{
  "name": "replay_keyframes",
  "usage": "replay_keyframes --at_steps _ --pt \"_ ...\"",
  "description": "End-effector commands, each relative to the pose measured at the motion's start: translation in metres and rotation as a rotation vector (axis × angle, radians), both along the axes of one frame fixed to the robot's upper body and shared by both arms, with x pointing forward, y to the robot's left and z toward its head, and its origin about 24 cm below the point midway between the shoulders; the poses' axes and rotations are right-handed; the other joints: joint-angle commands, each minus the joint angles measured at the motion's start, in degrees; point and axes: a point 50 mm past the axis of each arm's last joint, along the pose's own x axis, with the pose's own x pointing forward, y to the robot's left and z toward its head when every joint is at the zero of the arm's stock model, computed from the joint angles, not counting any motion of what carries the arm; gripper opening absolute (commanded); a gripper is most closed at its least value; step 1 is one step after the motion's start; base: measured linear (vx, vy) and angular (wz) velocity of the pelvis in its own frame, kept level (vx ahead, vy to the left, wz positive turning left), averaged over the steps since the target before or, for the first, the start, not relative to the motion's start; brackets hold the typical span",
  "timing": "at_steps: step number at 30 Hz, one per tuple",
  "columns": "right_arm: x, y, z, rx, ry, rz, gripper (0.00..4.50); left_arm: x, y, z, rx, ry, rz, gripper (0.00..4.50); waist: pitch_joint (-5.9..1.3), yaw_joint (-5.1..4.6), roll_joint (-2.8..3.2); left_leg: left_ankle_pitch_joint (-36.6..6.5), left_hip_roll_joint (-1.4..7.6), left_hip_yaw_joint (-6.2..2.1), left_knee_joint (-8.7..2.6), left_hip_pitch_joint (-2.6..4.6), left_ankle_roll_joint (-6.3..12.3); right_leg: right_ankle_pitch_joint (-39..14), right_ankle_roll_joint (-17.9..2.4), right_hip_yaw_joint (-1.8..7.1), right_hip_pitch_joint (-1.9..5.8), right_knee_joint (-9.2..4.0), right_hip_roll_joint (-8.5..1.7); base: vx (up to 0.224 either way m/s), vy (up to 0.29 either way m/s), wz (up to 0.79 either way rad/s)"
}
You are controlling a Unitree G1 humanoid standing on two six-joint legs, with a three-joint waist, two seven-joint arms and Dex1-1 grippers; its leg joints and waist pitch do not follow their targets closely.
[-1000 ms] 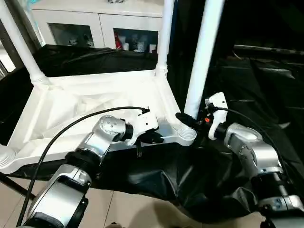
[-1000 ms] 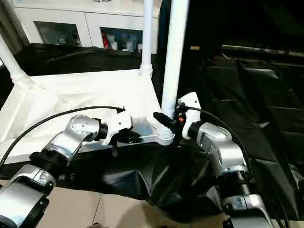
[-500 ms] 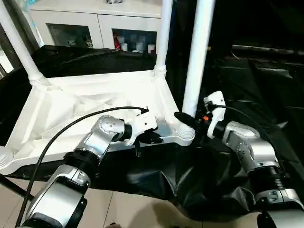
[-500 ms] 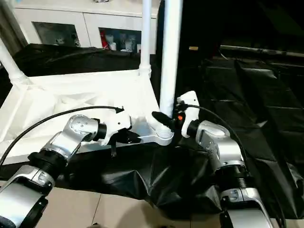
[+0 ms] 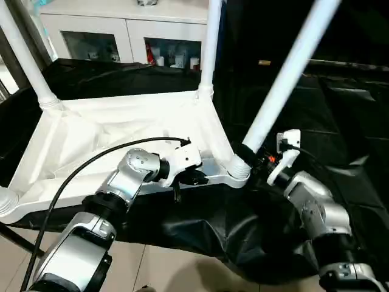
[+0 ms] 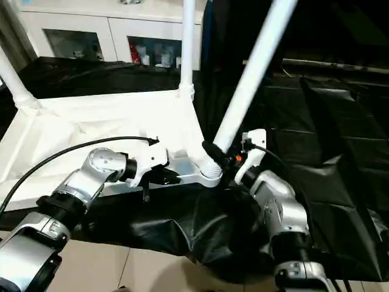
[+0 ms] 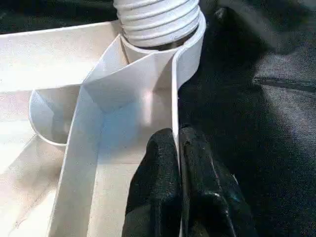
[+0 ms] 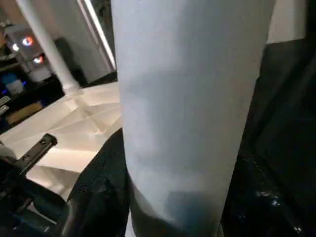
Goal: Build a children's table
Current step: Insert table leg to table base
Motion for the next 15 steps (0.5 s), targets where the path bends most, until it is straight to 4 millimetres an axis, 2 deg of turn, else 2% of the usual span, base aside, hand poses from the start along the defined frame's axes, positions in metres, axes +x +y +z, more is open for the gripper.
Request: replay_keyframes --at_steps 1,6,12,15 --pt "-0.018 -0.003 -0.038 -0.08 0.132 -0.04 1.91 0.005 -0.003 0.013 -0.03 -0.053 -0.003 0.0 -3.83 -0.02 0.57 -16.2 1.2 -0.41 -4.15 0.58 2.14 -24.7 -7.3 2.57 3.23 -5.03 -4.12 0.0 0.0 0.0" --pt "-0.021 -0.001 -0.04 -0.131 0.076 -0.047 1.9 0.006 -0.002 0.014 -0.029 -0.055 0.002 0.0 -3.77 -0.15 0.44 -17.2 1.11 -0.53 -4.24 0.71 2.13 -27.3 -6.2 2.48 3.2 -5.38 -4.13 0.0 0.0 0.0" --pt "-0.023 0.004 -0.041 -0.187 0.043 -0.008 1.9 0.006 -0.002 0.014 -0.028 -0.057 0.007 0.0 -3.78 -0.15 0.23 -16.6 1.25 -0.55 -4.36 0.57 2.65 -26.2 -6.5 2.61 3.24 -5.18 -4.11 0.0 0.0 0.0" --pt "-0.023 0.007 -0.042 -0.26 0.022 0.071 1.9 0.007 -0.001 0.014 -0.026 -0.059 0.009 0.0 -3.69 -0.2 0.1 -16.7 1.23 -0.52 -4.36 0.56 2.7 -26.7 -6.5 2.61 3.19 -5.2 -4.09 0.0 0.0 0.0"
